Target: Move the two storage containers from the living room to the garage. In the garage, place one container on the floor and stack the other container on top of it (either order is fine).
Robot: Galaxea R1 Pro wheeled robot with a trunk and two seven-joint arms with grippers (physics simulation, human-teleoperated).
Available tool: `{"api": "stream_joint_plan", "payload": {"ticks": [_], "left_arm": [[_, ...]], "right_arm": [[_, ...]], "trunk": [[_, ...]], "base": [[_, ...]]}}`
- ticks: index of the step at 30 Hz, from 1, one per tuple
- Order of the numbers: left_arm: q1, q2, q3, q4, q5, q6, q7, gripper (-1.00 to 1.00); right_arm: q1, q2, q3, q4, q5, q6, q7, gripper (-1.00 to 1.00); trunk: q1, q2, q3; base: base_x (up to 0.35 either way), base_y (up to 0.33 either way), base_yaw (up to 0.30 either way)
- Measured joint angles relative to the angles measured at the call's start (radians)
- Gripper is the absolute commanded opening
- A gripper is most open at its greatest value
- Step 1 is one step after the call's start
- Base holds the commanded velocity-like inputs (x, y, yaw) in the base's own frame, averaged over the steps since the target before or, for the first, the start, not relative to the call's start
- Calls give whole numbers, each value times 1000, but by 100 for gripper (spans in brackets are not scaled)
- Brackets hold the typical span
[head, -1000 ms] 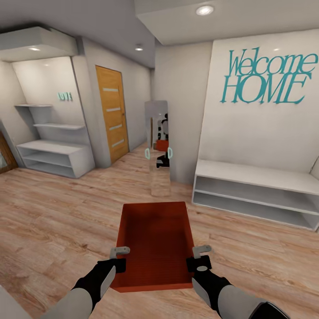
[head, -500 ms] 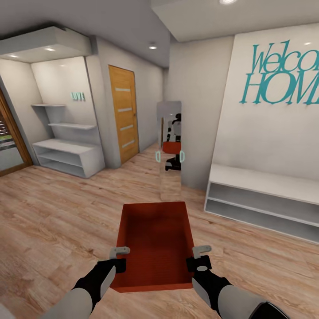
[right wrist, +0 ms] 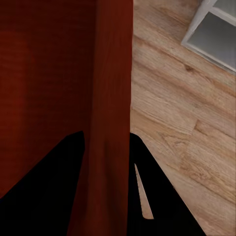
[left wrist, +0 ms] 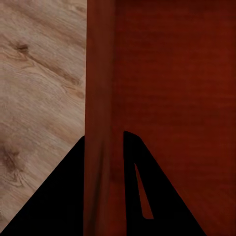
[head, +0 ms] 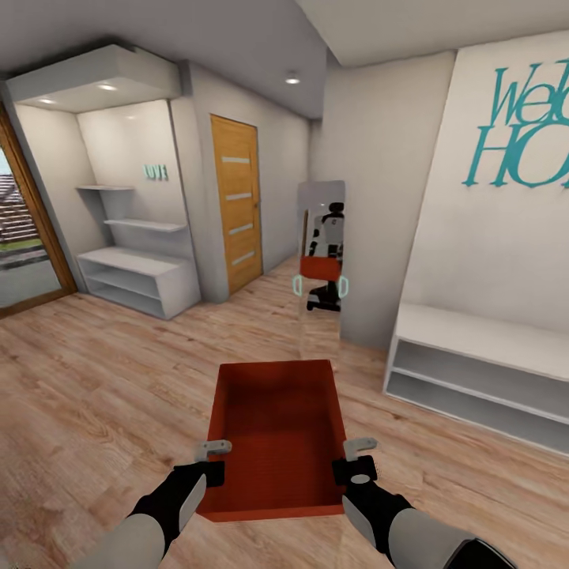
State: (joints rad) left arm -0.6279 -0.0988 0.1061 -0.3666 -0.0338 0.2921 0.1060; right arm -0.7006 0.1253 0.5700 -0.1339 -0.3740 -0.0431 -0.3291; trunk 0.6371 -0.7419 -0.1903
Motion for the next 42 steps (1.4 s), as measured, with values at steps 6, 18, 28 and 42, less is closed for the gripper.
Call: {"api": "stream_joint_plan", "payload": {"ticks": [6, 18, 28, 42], "left_arm": [[0, 0, 0, -1, 0, 0, 0, -100], [0, 0, 0, 0, 0, 0, 0, -100], [0, 0, 0, 0, 0, 0, 0, -100], [0, 0, 0, 0, 0, 0, 0, -100]], "right_arm": [[0, 0, 0, 0, 0, -1, 0, -100], [0, 0, 0, 0, 0, 0, 0, -100], [0, 0, 0, 0, 0, 0, 0, -100], [0, 0, 0, 0, 0, 0, 0, -100]], "trunk": [[0, 0, 0], [0, 0, 0], [0, 0, 0], [0, 0, 0]], "base": [[322, 0, 268], [322, 0, 155], [322, 0, 1], [322, 0, 4]]}}
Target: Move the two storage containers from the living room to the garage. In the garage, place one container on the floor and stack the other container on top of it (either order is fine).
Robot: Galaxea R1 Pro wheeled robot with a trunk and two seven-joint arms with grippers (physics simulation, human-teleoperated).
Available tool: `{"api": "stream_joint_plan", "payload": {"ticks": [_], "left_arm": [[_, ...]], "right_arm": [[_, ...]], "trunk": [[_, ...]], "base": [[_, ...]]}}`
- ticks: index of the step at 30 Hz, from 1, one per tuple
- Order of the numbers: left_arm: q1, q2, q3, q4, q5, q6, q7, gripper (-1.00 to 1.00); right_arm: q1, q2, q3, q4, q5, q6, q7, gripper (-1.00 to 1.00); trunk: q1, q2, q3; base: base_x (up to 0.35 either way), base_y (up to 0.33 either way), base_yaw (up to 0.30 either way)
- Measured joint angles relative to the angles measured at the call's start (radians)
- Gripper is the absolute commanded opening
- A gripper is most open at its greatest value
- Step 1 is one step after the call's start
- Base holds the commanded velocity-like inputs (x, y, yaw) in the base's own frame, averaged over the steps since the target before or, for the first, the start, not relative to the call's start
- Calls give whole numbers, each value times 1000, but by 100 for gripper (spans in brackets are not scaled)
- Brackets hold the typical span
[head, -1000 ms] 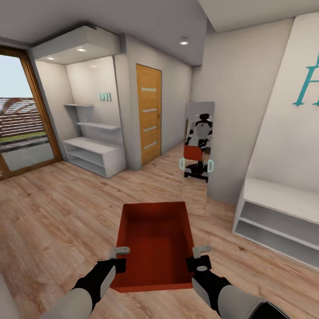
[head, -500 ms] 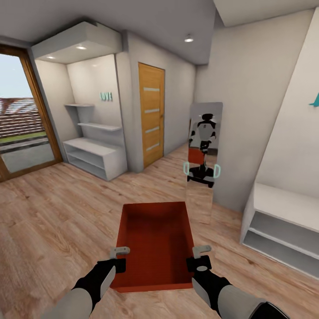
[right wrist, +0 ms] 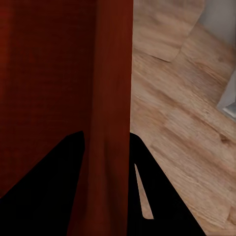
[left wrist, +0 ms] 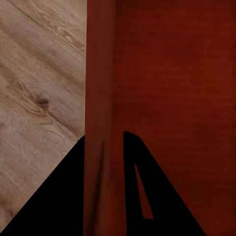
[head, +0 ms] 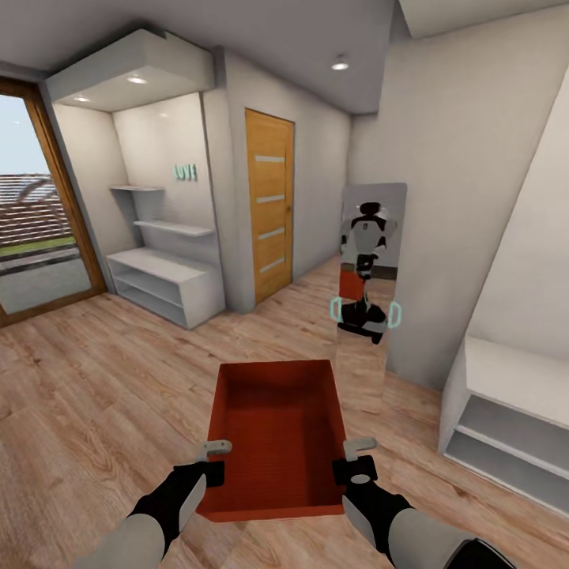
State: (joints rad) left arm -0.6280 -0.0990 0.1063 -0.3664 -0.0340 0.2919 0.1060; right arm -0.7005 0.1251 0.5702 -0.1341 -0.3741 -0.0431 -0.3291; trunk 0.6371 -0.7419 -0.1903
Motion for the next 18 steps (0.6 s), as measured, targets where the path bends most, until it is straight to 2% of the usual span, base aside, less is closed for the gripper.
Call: {"api": "stream_joint_plan", "payload": {"ticks": [5, 18], "left_arm": [[0, 0, 0, 0, 0, 0, 0, -100], [0, 0, 0, 0, 0, 0, 0, -100]], "right_arm": [[0, 0, 0, 0, 0, 0, 0, -100], [0, 0, 0, 0, 0, 0, 0, -100]], "trunk": [[0, 0, 0], [0, 0, 0]], "base": [[322, 0, 185], [322, 0, 265]]}}
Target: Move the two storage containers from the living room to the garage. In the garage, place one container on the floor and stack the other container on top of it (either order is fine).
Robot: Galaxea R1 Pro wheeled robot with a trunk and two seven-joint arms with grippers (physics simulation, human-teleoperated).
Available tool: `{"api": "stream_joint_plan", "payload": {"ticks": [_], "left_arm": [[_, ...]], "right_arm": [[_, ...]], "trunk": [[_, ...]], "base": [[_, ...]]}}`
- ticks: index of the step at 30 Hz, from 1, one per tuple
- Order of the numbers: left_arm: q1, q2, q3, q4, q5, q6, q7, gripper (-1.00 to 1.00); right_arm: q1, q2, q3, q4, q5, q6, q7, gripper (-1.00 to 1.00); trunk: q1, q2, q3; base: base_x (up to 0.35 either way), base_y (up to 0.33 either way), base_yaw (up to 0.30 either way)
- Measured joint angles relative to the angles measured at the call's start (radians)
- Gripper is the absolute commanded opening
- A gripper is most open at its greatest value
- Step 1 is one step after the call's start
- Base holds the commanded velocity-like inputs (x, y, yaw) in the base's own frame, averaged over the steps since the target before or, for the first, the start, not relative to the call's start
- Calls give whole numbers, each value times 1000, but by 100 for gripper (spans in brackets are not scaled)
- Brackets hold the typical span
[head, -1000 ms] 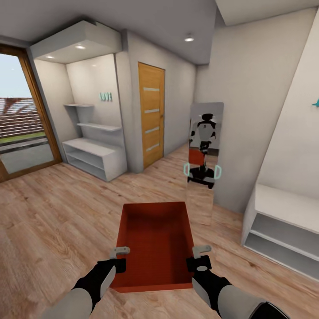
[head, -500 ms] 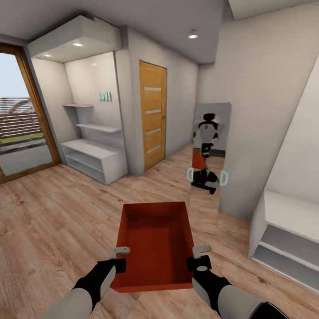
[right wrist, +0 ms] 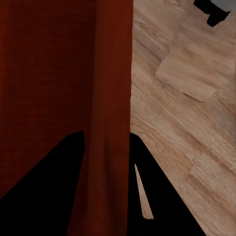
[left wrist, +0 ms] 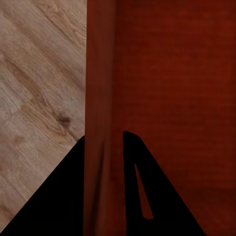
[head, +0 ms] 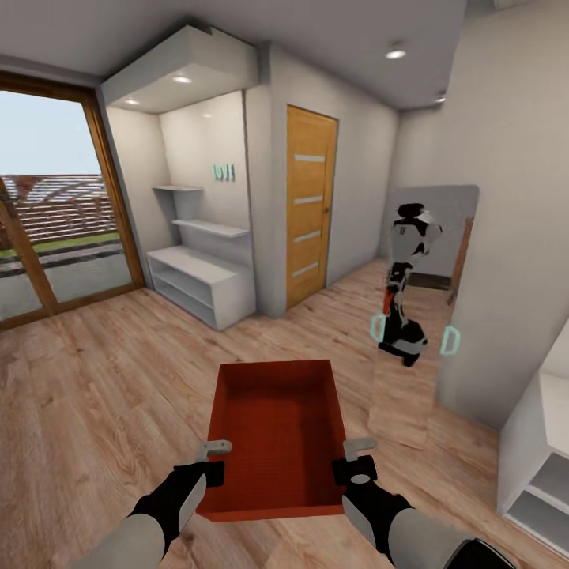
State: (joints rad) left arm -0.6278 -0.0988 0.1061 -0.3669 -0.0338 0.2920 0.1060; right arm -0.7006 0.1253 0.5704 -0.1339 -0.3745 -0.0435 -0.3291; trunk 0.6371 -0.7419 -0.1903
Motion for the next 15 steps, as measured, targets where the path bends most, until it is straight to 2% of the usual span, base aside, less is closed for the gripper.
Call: {"api": "stream_joint_plan", "payload": {"ticks": [15], "left_arm": [[0, 0, 0, 0, 0, 0, 0, -100]], "right_arm": [[0, 0, 0, 0, 0, 0, 0, -100]], "trunk": [[0, 0, 0]], "base": [[322, 0, 265]]}}
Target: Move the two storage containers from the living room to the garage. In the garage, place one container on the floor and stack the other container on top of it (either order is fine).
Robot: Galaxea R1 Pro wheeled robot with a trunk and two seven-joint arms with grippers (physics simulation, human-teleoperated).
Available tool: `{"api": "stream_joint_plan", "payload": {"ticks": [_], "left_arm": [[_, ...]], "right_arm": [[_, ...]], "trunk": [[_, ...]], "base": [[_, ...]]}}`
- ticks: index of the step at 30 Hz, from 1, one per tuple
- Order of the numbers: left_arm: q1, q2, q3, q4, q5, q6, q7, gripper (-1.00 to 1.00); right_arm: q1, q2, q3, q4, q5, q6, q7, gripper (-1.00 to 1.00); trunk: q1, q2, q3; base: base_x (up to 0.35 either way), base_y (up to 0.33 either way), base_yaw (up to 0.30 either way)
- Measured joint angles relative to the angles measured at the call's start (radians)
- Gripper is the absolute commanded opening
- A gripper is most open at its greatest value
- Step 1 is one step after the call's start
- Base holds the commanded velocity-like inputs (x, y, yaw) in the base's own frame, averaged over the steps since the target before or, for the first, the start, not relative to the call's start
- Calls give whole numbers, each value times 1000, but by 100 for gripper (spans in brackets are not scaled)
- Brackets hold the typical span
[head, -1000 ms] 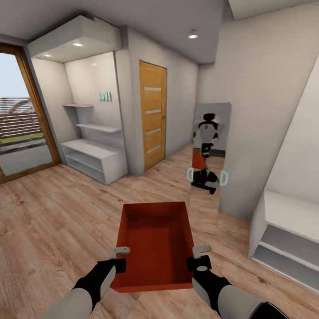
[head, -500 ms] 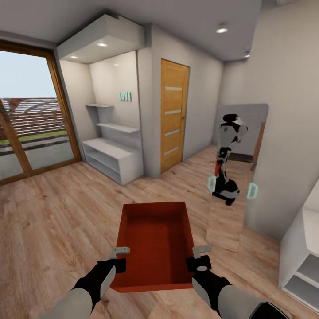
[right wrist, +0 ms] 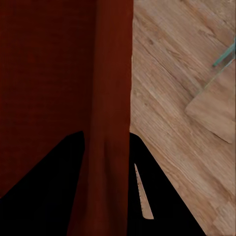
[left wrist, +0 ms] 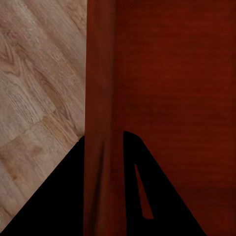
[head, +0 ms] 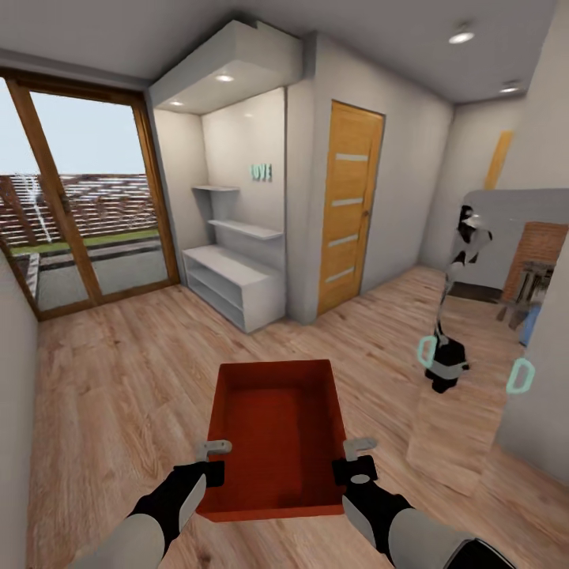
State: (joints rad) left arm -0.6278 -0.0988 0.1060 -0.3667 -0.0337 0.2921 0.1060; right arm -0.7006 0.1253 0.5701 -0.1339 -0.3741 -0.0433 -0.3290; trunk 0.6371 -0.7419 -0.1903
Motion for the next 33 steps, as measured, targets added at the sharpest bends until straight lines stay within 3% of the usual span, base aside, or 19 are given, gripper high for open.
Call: {"api": "stream_joint_plan", "payload": {"ticks": [33], "left_arm": [[0, 0, 0, 0, 1, 0, 0, -100]], "right_arm": [[0, 0, 0, 0, 0, 0, 0, -100]], "trunk": [[0, 0, 0]], "base": [[322, 0, 11]]}}
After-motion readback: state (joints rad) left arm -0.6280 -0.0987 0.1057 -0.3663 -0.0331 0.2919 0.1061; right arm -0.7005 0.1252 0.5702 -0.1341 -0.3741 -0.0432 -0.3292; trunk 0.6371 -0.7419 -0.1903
